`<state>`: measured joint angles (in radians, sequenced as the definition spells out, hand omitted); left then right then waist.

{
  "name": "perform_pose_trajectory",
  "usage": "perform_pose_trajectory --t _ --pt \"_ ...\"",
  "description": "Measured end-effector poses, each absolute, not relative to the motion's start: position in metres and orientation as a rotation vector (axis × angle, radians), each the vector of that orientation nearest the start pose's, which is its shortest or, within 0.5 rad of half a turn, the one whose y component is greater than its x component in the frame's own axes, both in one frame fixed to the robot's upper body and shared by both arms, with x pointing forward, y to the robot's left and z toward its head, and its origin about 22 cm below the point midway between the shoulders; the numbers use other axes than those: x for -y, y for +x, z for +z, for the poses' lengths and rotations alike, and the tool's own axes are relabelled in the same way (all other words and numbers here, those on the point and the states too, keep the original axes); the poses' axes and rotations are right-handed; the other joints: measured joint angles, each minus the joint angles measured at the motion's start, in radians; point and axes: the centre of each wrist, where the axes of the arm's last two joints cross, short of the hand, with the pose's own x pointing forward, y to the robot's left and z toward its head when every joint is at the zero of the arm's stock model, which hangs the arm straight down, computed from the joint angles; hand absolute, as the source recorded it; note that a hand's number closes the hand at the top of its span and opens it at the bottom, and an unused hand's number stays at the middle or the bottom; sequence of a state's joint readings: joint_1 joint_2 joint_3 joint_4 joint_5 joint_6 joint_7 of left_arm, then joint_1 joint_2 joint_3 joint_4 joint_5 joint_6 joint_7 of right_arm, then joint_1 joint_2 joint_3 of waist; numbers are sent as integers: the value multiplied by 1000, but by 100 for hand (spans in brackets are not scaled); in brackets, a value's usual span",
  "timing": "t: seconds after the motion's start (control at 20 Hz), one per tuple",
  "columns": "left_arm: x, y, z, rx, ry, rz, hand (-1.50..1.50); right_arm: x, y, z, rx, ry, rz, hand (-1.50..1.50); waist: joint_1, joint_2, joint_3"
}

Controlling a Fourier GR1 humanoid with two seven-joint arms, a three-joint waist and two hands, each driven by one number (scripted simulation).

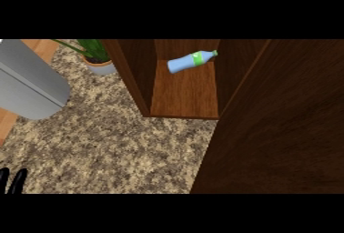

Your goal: Pick up the bottled water, place it into the cabinet and close the cabinet

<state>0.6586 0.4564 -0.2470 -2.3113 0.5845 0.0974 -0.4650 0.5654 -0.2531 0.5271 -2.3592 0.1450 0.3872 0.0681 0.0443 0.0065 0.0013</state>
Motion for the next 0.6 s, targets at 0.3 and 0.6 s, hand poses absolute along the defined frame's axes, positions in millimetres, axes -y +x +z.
perform_pose_trajectory --t 0.3,0.6 --pt "-276 79 88 1971 -312 205 -150 186 105 103 1626 438 648 150 20 1 -2" --pt "-293 70 89 1970 -326 194 -150 166 137 105 1639 482 602 150 31 0 -3"
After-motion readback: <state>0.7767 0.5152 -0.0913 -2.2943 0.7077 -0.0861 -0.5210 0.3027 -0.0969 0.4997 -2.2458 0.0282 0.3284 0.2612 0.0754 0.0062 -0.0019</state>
